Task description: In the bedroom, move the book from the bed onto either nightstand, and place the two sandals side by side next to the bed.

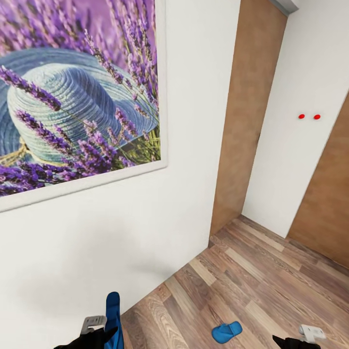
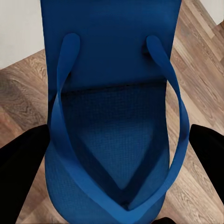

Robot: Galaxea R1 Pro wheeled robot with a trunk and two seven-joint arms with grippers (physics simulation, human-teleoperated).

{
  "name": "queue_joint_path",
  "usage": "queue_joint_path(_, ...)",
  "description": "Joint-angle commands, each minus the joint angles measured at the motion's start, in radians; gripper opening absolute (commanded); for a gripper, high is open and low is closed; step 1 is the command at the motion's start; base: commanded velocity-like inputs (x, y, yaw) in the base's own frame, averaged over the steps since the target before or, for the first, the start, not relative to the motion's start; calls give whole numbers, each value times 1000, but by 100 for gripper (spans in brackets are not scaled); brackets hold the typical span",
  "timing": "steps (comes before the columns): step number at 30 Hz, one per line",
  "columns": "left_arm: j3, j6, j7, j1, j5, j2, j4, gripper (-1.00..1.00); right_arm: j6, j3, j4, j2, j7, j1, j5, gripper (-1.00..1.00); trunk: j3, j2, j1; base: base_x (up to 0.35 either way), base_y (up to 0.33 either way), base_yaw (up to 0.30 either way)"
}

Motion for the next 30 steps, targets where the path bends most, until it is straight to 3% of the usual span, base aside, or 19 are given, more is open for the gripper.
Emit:
queue_joint_path(1,8,-2,-4,-1,-3,0,1,-100,9,-6,-2,1,7,-1,0,100,-1,-1,1,245,71,0)
queue_joint_path(21,8,-3,-4,-1,-3,0,1,-100,9,-6,-2,1,7,-1,0,100,-1,-1,1,304,5,41)
queue_joint_path(30,8,-2,-6,-1,-4,-1,1,-100,9,-6,-2,1,7,-1,0,100,-1,-1,1,44,0,2)
